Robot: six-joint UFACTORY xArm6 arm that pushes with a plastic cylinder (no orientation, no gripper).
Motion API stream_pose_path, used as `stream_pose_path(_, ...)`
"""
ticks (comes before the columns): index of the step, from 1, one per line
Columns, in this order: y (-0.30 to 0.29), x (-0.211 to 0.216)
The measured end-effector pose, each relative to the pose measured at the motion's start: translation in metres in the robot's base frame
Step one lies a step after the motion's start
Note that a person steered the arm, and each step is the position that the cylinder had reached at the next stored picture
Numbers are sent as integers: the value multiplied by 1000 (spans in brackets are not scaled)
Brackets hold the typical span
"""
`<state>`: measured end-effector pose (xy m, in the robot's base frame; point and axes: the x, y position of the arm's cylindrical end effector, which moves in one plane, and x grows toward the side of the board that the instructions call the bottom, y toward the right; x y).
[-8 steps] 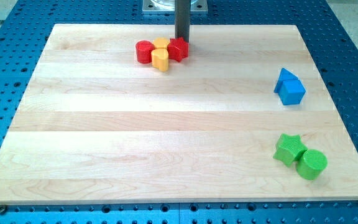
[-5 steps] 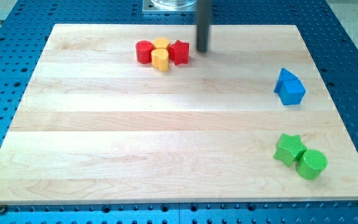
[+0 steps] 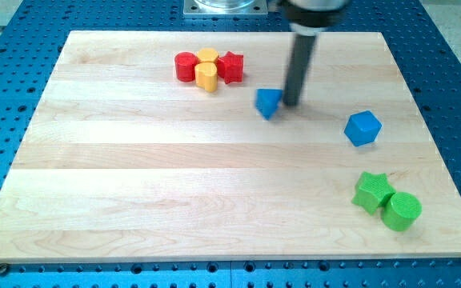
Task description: Slide both the blue blocks into the yellow heart
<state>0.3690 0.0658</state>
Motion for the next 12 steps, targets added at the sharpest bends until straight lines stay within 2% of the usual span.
stream_pose_path(1, 51, 19)
stream_pose_path(2, -25, 51)
stream_pose_path(3, -77, 48)
stream_pose_path(5, -38, 18)
stream_pose_path(8, -59, -14)
stream_pose_path(9, -13, 0)
stream_pose_path(10, 90, 4)
stream_pose_path(12, 187, 38)
